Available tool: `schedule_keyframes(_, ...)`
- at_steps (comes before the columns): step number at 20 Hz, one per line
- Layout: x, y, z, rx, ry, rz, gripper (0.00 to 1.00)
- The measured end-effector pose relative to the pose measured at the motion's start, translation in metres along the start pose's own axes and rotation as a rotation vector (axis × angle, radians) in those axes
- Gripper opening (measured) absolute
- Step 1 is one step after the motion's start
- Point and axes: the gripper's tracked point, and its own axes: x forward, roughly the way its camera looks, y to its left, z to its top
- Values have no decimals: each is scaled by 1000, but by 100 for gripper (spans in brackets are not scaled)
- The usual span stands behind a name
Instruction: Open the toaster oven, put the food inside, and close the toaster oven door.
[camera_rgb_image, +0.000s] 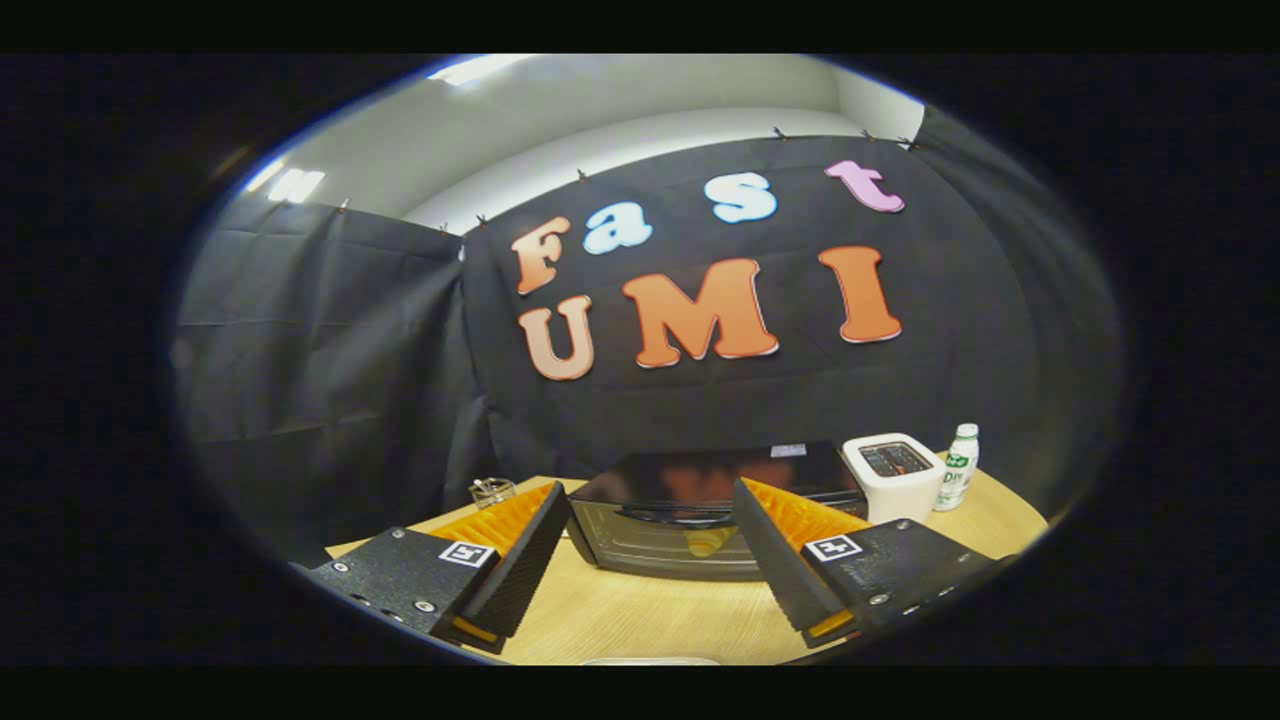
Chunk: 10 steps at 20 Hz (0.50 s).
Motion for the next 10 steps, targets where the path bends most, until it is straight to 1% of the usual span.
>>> schedule_keyframes(3,-25,-5,32,-68,-69,-40,97)
schedule_keyframes(6,-47,-1,64,-111,-153,-60,97)
schedule_keyframes(10,-66,14,89,-167,-222,-45,97)
